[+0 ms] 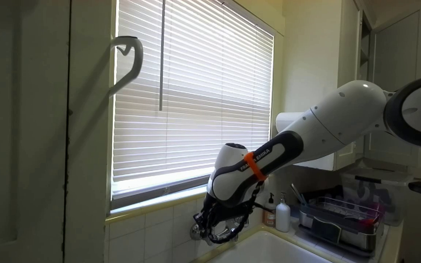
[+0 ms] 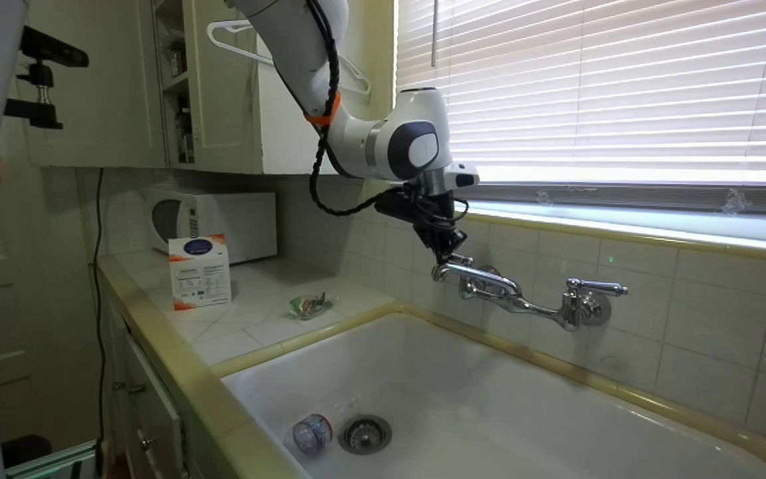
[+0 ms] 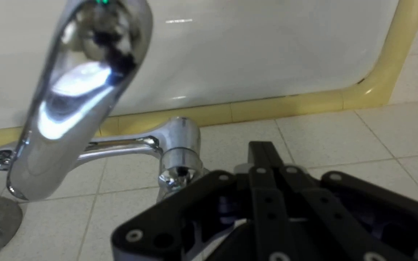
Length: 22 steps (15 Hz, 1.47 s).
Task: Move the faucet handle on the left to the back.
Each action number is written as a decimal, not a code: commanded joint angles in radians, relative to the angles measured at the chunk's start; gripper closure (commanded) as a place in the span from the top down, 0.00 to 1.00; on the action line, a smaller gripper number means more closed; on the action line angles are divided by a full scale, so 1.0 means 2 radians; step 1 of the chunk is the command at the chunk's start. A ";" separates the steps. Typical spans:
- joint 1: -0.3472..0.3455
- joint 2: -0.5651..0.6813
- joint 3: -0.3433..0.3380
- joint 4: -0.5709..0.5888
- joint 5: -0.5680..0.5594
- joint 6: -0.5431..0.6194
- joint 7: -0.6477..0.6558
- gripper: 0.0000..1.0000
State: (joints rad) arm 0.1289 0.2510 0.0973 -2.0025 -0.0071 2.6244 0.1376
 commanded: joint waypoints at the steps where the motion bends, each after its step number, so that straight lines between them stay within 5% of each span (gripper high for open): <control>1: 0.002 -0.051 0.002 -0.017 -0.010 -0.115 -0.029 0.00; 3: 0.002 -0.093 0.004 -0.035 -0.013 -0.189 -0.037 0.00; 4: 0.002 -0.111 0.006 -0.039 -0.013 -0.223 -0.039 0.21; 10: -0.014 -0.229 -0.002 -0.059 0.000 -0.394 -0.004 0.62; 15: -0.039 -0.293 -0.011 -0.063 -0.005 -0.465 0.043 0.99; 22: -0.059 -0.301 -0.014 -0.057 -0.004 -0.478 0.064 1.00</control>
